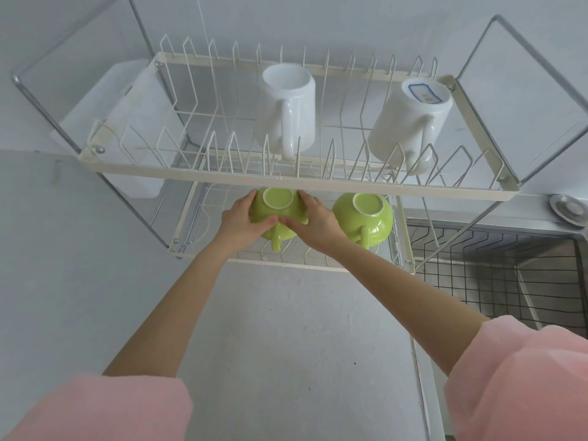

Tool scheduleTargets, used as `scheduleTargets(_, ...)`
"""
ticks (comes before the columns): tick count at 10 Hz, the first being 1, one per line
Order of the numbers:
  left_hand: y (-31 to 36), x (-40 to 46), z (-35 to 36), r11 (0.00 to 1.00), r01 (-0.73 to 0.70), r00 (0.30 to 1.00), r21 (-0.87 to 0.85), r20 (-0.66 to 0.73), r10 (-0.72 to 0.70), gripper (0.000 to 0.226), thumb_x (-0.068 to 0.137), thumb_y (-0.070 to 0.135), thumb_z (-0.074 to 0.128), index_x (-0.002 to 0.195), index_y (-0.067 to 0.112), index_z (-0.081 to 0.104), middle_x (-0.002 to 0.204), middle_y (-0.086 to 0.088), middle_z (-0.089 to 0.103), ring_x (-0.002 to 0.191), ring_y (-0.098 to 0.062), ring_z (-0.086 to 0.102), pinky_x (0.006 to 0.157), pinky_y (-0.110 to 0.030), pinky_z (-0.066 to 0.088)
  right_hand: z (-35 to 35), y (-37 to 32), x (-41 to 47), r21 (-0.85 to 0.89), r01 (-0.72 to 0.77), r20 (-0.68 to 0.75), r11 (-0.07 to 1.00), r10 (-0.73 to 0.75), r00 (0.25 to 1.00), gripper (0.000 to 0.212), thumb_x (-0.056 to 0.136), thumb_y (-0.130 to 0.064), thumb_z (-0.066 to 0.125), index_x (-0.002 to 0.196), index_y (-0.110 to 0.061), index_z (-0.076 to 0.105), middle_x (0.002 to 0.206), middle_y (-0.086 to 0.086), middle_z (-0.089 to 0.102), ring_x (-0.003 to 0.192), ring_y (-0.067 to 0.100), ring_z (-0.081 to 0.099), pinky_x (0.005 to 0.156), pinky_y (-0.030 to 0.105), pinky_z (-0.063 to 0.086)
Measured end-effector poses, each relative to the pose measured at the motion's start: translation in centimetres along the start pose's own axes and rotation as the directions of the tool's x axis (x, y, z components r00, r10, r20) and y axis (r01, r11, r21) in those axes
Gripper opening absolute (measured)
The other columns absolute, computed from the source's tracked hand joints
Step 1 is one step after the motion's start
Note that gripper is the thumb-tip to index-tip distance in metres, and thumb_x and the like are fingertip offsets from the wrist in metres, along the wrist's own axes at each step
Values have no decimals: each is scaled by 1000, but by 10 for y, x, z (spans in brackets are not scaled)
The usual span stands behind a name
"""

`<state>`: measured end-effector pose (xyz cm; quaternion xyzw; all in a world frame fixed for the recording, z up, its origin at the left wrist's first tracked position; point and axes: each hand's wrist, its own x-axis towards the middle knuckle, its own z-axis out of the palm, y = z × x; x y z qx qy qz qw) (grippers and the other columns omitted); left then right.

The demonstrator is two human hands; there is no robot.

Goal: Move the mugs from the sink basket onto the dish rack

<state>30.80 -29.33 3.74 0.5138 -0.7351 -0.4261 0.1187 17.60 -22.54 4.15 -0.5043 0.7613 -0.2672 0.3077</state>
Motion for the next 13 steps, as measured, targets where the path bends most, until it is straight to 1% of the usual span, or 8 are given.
scheduleTargets(2,5,8,1,999,-40,999,-30,-6,40,55,82,29,61,132,19,39,136,-11,46,124,-31,44,109,-50,31,-2,3,9,7,-3,-11,1000,3,1000,59,88,-35,57,137,-10,36,134,11,47,121,27,46,85,20,31)
scheduleTargets(5,7,9,-1,999,-23,1000,-40,11,23,66,71,41,57,130,18,41,136,-11,45,124,-30,44,109,-51,31,2,5,12,27,-27,-18,999,28,999,55,89,-33,55,134,-8,37,133,11,46,119,27,47,83,21,31)
scheduleTargets(7,4,11,-2,999,-53,998,-12,43,54,70,69,43,52,132,17,38,137,-12,44,128,-30,41,110,-51,30,1,3,12,-3,-1,-6,1000,1,1000,58,89,-34,54,137,-9,34,135,11,45,122,28,45,94,29,37)
scheduleTargets(8,5,8,-1,998,-68,997,14,31,68,63,78,38,55,134,15,36,136,-15,44,129,-31,38,110,-48,31,1,3,7,-16,26,-39,1000,-27,999,56,89,-31,54,137,-9,33,135,11,44,121,31,47,90,32,39)
scheduleTargets(9,6,3,0,996,-73,997,58,30,71,65,78,41,52,136,17,32,137,-15,42,129,-32,38,108,-43,33,-2,5,0,-40,41,-56,998,-43,997,58,90,-28,54,139,-7,31,143,10,39,129,31,41,98,33,37)
scheduleTargets(10,7,-6,4,987,-52,998,153,38,47,81,69,51,44,141,22,21,142,-15,36,131,-33,35,108,-48,33,-8,11,-14,-94,44,-29,995,-47,998,66,90,-29,53,145,-8,22,156,9,22,143,24,21,115,33,21)
scheduleTargets(11,8,-18,7,979,-56,998,194,39,50,85,66,52,41,142,20,20,139,-16,37,129,-35,37,106,-51,35,-14,14,-27,-104,44,-25,994,-47,999,65,90,-28,53,145,-11,22,157,8,20,144,23,19,116,33,19)
scheduleTargets(13,18,-54,21,942,-89,996,324,10,91,76,85,43,50,145,15,12,149,-14,27,137,-31,28,111,-47,29,-28,19,-72,-153,104,-43,983,-112,993,65,90,-27,53,145,-12,22,156,8,21,144,23,20,118,38,19)
